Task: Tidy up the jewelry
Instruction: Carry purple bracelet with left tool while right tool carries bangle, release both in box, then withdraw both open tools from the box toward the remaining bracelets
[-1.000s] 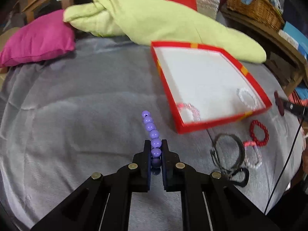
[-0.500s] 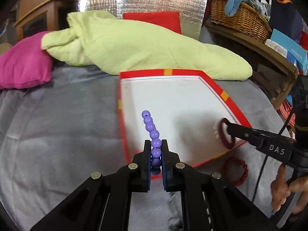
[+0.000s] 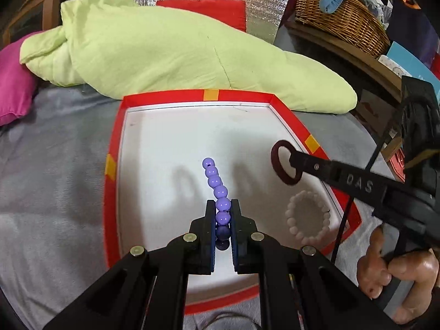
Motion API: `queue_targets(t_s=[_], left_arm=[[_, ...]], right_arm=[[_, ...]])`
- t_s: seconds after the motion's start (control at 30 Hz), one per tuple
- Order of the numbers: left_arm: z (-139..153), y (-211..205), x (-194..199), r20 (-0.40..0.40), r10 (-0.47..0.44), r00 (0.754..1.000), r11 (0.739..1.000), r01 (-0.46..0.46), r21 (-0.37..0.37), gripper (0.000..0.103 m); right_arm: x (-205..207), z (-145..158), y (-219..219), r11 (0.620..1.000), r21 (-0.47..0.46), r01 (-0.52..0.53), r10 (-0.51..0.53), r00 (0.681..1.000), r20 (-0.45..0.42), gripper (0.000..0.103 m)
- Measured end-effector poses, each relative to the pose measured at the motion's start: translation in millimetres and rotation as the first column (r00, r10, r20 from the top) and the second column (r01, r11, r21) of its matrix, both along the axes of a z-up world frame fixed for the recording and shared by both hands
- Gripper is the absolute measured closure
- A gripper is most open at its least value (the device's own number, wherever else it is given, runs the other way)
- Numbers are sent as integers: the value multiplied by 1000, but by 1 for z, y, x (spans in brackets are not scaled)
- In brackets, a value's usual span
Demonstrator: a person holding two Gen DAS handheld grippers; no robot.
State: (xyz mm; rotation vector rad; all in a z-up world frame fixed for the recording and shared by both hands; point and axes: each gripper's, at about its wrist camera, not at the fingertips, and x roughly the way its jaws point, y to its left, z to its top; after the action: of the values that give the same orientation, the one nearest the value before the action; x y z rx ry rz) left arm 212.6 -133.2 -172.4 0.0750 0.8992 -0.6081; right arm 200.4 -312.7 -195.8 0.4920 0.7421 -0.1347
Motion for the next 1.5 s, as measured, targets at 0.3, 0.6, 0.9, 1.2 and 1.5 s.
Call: queue_targets(t_s=[0.3, 0.6, 0.9, 1.2, 1.5], left_arm=[[-15, -18, 9, -61, -26, 998, 999, 28, 20, 93], [-2, -2, 7, -18, 54, 998, 997, -53, 47, 58], [3, 30, 3, 14, 170, 985, 982, -170, 77, 39], [5, 66, -16, 57, 225, 973, 964, -231, 130, 38], [5, 78, -39, 57, 216, 975, 966, -222, 133, 37]], right_arm=[[24, -9, -16, 997, 49, 54, -52, 998, -37, 94], [0, 5, -33, 991, 111, 79, -84, 996, 41, 68], [-31, 20, -38, 995, 80, 64, -69, 996, 61, 68], [-55, 27, -36, 996, 71, 58, -62, 996, 62, 68], [-85, 26, -28, 996, 69, 49, -52, 998, 38, 68]])
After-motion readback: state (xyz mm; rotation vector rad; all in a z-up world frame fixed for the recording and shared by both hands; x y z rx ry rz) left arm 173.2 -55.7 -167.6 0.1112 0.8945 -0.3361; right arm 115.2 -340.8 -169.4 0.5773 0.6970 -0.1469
